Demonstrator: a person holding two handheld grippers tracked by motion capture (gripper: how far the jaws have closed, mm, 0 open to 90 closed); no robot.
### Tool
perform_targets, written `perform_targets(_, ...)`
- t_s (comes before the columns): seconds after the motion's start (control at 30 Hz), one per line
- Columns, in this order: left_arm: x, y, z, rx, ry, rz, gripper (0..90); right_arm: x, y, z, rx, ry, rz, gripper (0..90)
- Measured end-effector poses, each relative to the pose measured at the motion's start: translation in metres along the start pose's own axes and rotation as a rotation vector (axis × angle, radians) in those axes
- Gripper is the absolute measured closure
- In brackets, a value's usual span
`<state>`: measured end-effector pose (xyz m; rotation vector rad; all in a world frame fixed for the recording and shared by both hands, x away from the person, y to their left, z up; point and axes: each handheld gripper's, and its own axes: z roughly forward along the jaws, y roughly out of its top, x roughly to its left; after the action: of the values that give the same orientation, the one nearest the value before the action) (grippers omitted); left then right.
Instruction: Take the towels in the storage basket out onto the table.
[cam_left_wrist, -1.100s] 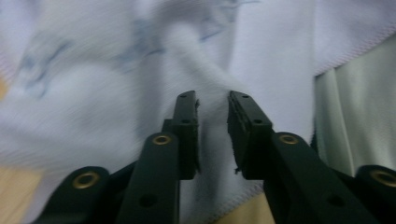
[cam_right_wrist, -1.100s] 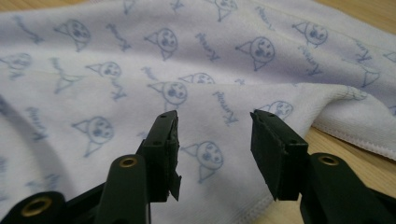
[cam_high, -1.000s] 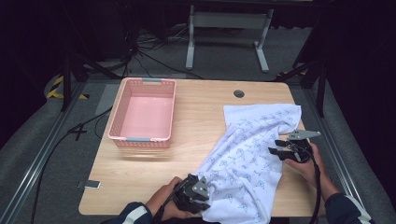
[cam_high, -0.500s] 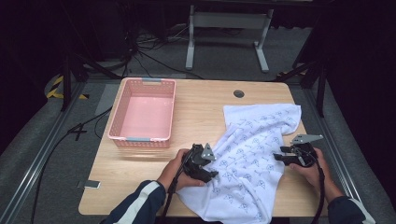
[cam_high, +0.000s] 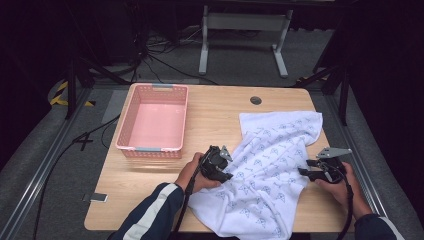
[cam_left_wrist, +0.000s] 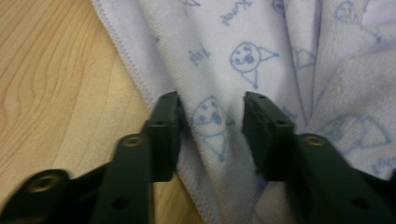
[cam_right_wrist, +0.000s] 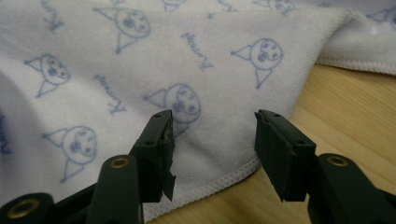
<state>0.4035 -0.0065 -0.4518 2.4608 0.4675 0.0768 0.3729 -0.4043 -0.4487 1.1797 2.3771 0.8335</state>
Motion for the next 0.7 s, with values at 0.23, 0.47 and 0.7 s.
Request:
perform_targets(0.23, -0.020, -0.021, -0.015, 0.034, -0.058, 0.032, 86.0, -0.006, -0.015, -0.017, 0.044, -0.065, 0.043, 47.2)
perform_targets(0.47, -0.058, -0.051, -0.032, 0.027, -0.075, 0.022, 84.8, -0.005, -0.016, -0.020, 0.057, -0.075, 0.046, 47.1)
perform_targets(0.7, -0.059, -0.049, -0.037, -0.042, -0.038, 0.001, 65.9, 0.002, 0.012, -0.018, -0.096, -0.015, -0.022, 48.6)
